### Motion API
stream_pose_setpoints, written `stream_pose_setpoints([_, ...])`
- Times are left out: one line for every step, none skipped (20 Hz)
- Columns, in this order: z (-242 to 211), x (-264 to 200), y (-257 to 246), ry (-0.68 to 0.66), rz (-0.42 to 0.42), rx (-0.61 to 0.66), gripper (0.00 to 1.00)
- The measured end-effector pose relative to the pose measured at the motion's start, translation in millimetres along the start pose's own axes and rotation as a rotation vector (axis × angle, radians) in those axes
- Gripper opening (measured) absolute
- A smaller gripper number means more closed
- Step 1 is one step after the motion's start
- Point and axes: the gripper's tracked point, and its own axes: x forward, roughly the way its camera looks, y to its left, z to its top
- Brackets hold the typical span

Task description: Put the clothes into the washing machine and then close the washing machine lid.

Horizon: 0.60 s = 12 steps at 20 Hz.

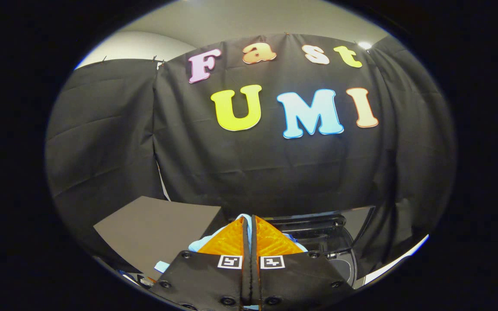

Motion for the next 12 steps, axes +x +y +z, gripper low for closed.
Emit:
stream_pose_setpoints([-10.6, 3.8, -7.3, 0.017, -0.011, -0.001, 0.02])
stream_pose_setpoints([-20.5, 6.6, -14.2, 0.038, -0.019, 0.0, 0.02])
stream_pose_setpoints([-31.8, 9.9, -19.3, 0.06, -0.025, 0.0, 0.02])
stream_pose_setpoints([-41.9, 12.7, -24.7, 0.08, -0.034, 0.001, 0.02])
stream_pose_setpoints([-52.4, 16.8, -30.9, 0.097, -0.045, -0.001, 0.01])
stream_pose_setpoints([-62.2, 19.6, -36.5, 0.115, -0.057, -0.003, 0.01])
stream_pose_setpoints([-71.6, 23.2, -41.0, 0.13, -0.064, -0.002, 0.01])
stream_pose_setpoints([-79.7, 28.3, -42.6, 0.144, -0.067, 0.001, 0.01])
stream_pose_setpoints([-88.9, 31.4, -45.3, 0.156, -0.074, 0.004, 0.01])
stream_pose_setpoints([-99.2, 33.3, -51.3, 0.17, -0.082, 0.009, 0.01])
stream_pose_setpoints([-109.4, 34.9, -56.5, 0.188, -0.086, 0.013, 0.01])
stream_pose_setpoints([-121.0, 36.3, -60.2, 0.207, -0.09, 0.021, 0.01])
